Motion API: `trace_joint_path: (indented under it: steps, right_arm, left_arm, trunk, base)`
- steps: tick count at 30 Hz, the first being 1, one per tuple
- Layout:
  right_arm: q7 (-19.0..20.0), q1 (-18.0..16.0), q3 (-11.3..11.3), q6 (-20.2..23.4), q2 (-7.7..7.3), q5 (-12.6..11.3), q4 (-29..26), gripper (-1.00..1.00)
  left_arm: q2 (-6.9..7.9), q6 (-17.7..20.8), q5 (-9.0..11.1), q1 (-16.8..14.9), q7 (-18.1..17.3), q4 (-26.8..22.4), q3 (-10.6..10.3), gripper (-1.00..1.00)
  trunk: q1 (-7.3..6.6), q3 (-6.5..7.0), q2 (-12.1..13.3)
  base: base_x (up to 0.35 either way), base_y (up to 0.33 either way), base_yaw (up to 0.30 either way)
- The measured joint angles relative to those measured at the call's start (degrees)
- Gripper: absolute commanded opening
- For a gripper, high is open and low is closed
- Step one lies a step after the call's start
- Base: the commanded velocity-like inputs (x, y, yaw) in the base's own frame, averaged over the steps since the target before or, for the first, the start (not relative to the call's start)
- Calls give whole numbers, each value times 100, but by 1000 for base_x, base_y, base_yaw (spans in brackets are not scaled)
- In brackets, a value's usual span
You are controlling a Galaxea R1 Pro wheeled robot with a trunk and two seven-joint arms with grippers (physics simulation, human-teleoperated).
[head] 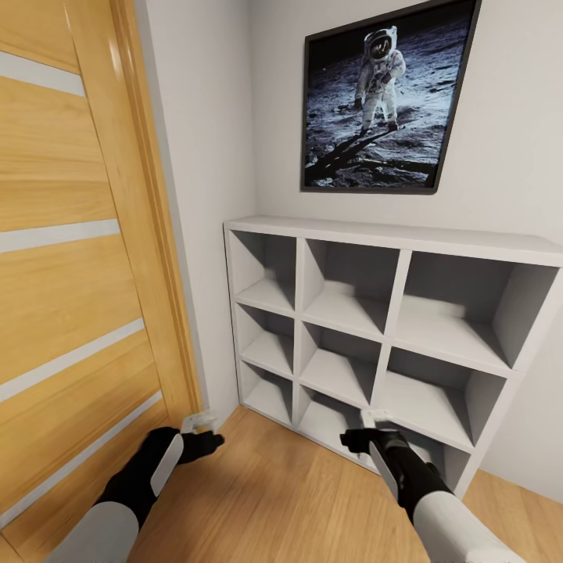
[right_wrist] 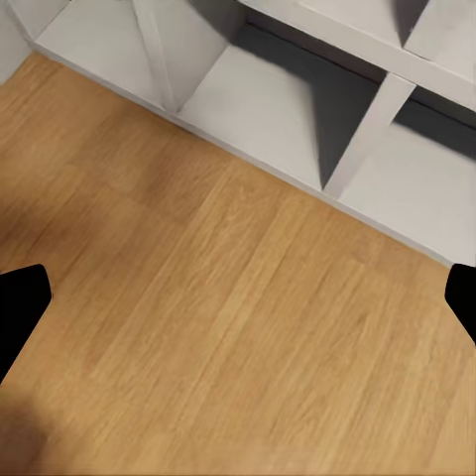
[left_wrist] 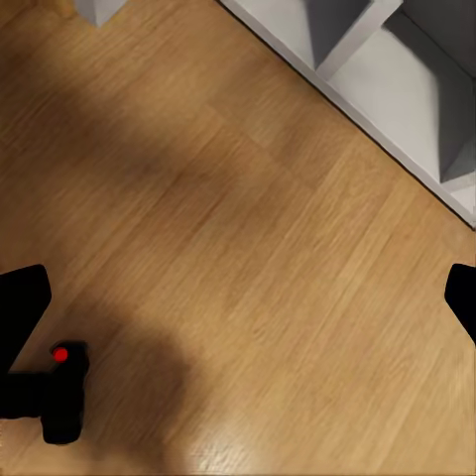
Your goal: Attach the digital camera to the camera tripod in the bedroom.
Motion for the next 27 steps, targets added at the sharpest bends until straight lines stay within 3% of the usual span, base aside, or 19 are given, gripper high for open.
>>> trace_joint_path:
  steps: [6,10,13,27]
  right_arm:
    - [53,-31,-43,23,54,-32,-46,100]
    - [67,-36,-81,35,135,-314,-53,100]
    - [69,-36,-87,33,148,-442,-54,100]
    - [69,-36,-88,37,152,-502,-55,100]
  left_arm:
    - [-149,-195,7,-49,519,-55,-13,100]
    - [-458,-275,7,-55,650,-79,-16,100]
    - [-577,-283,-4,-56,662,-86,-17,100]
    - [-630,-290,-15,-56,684,-100,-18,100]
  trunk:
    - [0,0,0]
    - [0,0,0]
    - [0,0,0]
    - [0,0,0]
  base:
    - [0,0,0]
    - [0,0,0]
    - [0,0,0]
    - [0,0,0]
